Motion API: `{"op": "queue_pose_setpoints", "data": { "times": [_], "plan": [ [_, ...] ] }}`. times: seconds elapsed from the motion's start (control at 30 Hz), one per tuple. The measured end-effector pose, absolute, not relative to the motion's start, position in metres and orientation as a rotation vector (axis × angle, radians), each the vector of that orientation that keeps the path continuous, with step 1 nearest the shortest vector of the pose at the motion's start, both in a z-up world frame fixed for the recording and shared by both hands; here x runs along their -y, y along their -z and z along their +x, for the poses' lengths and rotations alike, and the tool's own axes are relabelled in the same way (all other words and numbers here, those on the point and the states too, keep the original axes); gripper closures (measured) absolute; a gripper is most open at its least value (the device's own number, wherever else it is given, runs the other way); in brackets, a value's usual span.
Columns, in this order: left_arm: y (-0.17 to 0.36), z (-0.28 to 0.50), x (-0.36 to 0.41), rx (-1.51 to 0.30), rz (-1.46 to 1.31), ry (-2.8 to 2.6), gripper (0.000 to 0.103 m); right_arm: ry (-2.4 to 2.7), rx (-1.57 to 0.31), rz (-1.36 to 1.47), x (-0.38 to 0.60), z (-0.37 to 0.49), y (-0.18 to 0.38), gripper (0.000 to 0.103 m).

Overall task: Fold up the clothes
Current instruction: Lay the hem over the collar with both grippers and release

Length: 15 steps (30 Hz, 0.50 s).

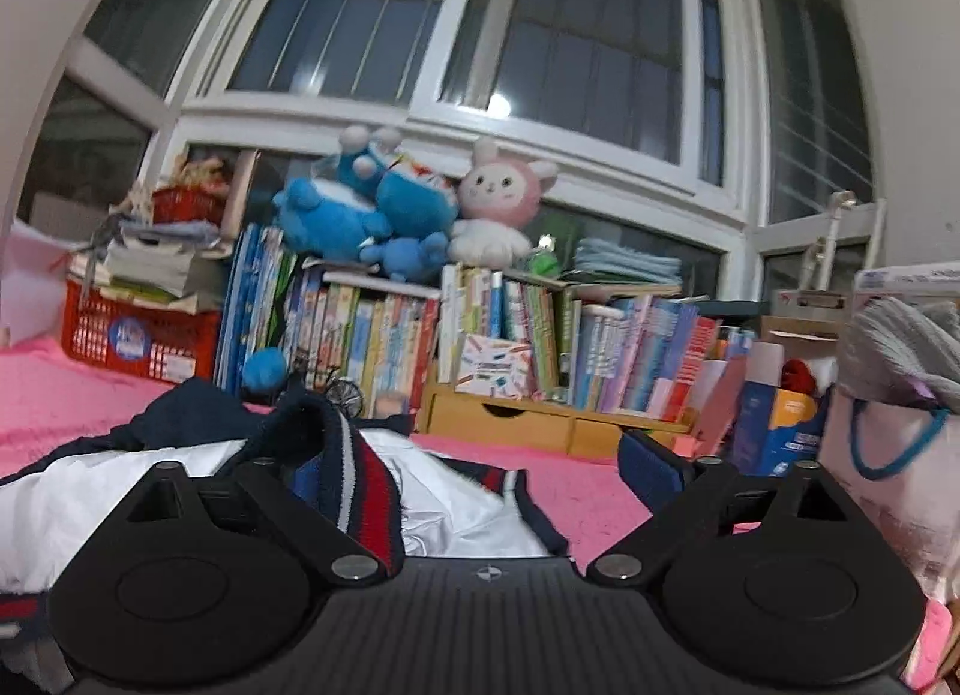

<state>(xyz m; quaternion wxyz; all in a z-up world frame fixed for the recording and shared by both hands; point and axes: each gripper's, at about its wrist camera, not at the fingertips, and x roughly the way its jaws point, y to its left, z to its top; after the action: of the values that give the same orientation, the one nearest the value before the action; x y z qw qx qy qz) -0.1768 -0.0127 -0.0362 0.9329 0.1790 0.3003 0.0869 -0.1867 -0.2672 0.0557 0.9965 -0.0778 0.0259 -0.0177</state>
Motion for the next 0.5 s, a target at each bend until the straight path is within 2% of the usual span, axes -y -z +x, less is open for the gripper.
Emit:
{"op": "queue_pose_setpoints", "data": {
  "times": [0.17,0.4,0.5],
  "plan": [
    [0.006,-0.198,-0.014,-0.553,0.238,-0.213,0.0,0.054,-0.135,-0.22,0.296,-0.221,-0.015,0.001],
    [-0.021,-0.224,-0.015,-0.464,0.248,-0.236,0.0,0.157,-0.246,-0.358,0.306,-0.256,0.052,0.0],
    [-0.034,-0.223,-0.009,-0.444,0.285,-0.242,0.0,0.203,-0.232,-0.344,0.308,-0.263,0.055,0.0]
  ]
}}
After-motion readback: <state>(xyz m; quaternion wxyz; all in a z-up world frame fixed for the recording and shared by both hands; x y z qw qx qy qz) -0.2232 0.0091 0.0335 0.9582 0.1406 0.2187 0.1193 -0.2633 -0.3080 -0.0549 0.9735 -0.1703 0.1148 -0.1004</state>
